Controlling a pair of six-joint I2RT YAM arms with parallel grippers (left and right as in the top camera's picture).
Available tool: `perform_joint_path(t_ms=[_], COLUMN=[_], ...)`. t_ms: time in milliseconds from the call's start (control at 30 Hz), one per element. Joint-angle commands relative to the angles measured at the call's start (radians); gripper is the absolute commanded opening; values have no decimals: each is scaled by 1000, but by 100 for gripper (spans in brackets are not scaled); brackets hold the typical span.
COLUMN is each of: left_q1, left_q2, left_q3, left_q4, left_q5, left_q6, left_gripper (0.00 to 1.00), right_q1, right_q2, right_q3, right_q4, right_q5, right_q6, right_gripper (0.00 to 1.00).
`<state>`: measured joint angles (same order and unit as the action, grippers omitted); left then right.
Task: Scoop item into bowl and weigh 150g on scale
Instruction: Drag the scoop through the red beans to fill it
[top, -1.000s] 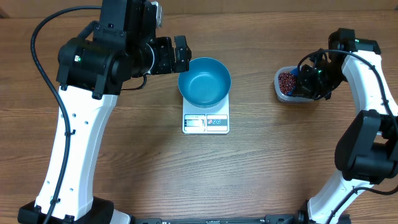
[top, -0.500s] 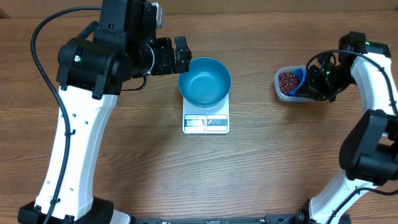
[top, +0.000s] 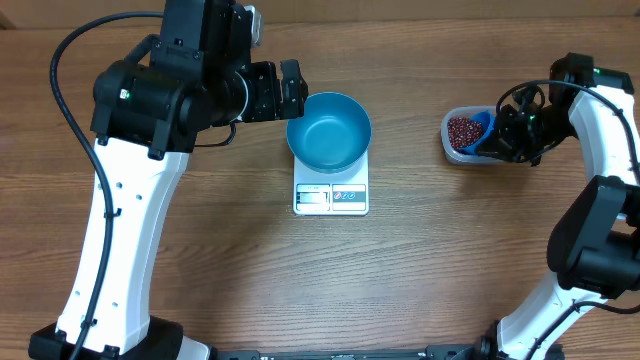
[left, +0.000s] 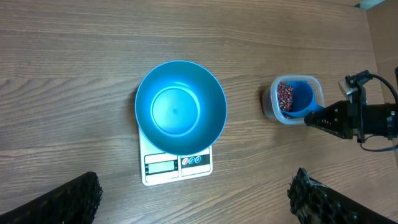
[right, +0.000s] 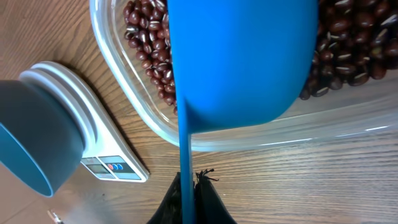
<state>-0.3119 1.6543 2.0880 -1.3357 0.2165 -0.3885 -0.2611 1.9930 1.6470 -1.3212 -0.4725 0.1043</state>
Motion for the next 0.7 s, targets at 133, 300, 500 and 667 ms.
perform_joint_path(t_ms=[133,300,500,667], left_q1=[4,4,4,4], left_q2=[8,8,8,8], left_q3=[17,17,17,17], left_q4=[0,1,0,0], left_q5=[14,21,21,21], left_q6=[19,19,19,19], left_gripper=[99,100,100,99], right_q1=[-4,-4,-21,-47], right_q2=[13,13,13,13], right_q3=[-7,-7,-7,-7], right_q4=[-1,-2,-6,-17], right_q5=[-102,-110,-112,-114], right_q6=[-1,3,22,21], right_gripper=[4,4,4,4])
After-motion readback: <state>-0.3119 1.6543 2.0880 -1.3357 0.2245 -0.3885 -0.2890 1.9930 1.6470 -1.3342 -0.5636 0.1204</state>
